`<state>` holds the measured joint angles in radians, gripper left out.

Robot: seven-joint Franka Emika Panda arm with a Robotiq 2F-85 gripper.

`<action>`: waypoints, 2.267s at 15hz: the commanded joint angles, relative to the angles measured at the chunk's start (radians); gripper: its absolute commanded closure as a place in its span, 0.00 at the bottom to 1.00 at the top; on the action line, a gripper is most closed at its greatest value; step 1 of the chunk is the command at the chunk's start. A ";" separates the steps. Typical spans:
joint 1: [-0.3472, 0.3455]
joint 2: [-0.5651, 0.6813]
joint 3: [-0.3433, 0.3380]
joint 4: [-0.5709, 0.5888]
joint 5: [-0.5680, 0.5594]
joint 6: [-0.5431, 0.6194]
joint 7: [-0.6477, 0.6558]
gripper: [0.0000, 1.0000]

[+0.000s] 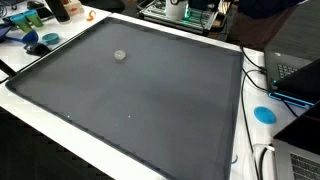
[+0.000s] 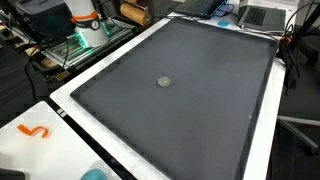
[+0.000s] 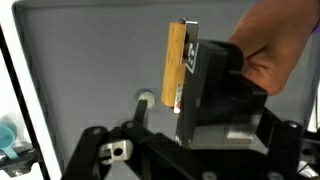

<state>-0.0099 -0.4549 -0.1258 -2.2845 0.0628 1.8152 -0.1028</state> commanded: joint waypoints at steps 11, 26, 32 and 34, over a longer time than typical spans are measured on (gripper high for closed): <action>-0.011 0.001 0.014 0.005 0.016 -0.002 -0.020 0.76; -0.013 0.010 0.020 0.008 0.016 -0.002 -0.022 0.51; -0.013 0.010 0.020 0.008 0.016 -0.002 -0.022 0.51; -0.013 0.010 0.020 0.008 0.016 -0.002 -0.022 0.51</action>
<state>-0.0119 -0.4461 -0.1153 -2.2792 0.0751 1.8163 -0.1207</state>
